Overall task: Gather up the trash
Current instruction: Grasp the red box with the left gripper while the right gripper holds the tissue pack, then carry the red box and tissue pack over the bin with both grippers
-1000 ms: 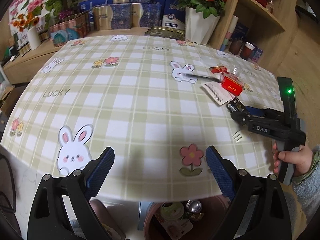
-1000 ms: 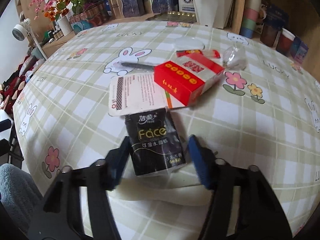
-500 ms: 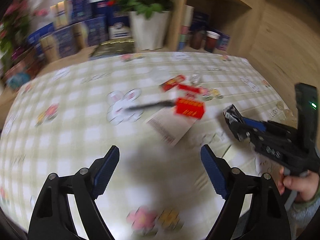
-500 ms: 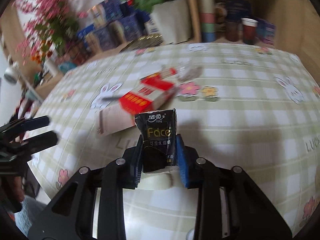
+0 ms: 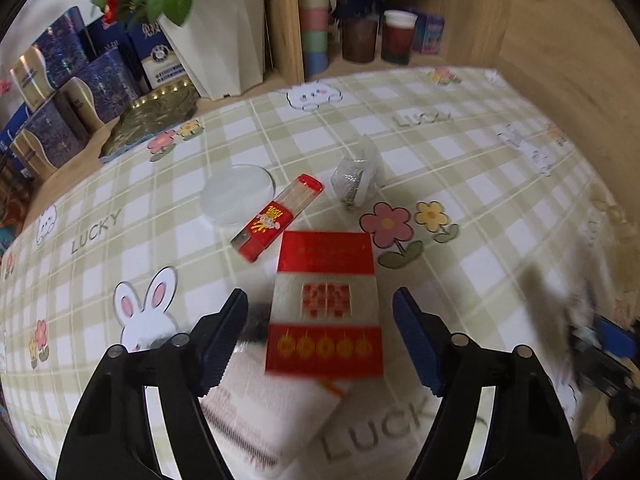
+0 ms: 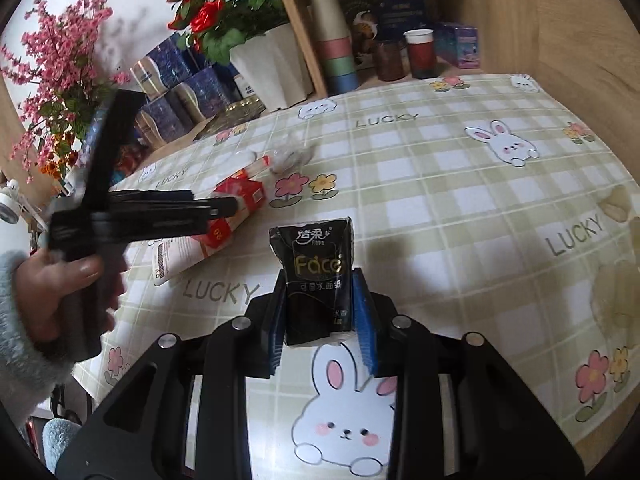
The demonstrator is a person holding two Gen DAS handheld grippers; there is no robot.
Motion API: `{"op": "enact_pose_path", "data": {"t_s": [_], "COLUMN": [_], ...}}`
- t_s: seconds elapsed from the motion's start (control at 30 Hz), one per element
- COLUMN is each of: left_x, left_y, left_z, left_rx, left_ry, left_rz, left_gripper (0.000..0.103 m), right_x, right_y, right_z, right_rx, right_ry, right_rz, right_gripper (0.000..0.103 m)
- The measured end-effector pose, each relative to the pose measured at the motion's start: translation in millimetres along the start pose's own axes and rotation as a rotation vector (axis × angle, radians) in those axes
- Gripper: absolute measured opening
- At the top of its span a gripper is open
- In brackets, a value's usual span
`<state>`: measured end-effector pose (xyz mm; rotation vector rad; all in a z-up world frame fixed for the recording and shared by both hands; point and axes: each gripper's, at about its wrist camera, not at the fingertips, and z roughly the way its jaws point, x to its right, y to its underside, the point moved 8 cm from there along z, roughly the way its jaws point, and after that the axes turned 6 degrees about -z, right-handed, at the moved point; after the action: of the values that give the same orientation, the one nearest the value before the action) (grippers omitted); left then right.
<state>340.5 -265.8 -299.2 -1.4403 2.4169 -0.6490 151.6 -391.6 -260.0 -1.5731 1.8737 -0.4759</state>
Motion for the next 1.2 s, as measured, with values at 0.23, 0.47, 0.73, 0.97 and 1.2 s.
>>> {"op": "enact_pose_path", "data": {"t_s": [0.23,0.47,0.73,0.97,1.2], "left_x": [-5.3,-14.0,-43.2,-65.6,-67.7], "left_y": [-0.3,9.4,57.1,123.4,200.9], "left_z": [2.3,-58.2,-147.8,-200.4,-234.3], "left_rx": [-0.018,0.056,0.134,0.136,0.121], "left_ry": [0.018,0.085,0.135,0.13,0.136], "left_rz": [-0.038,-0.054,-0.148,-0.232,-0.27], "left_gripper": [0.054,0.054,0.054,0.054,0.054], "right_x": [0.9,-16.0,-53.9,-86.0,-120.8], "right_y": [10.4,15.5,24.7,40.0,59.0], "right_z": [-7.8,-22.3,-47.4,-72.8,-94.7], "right_rx": [0.002,0.012,0.01,0.008,-0.005], "right_ry": [0.003,-0.028,-0.068,-0.097,-0.125], "right_rz": [0.014,0.017,-0.023,-0.065,-0.136], "right_gripper": [0.033,0.033,0.033,0.033,0.033]}}
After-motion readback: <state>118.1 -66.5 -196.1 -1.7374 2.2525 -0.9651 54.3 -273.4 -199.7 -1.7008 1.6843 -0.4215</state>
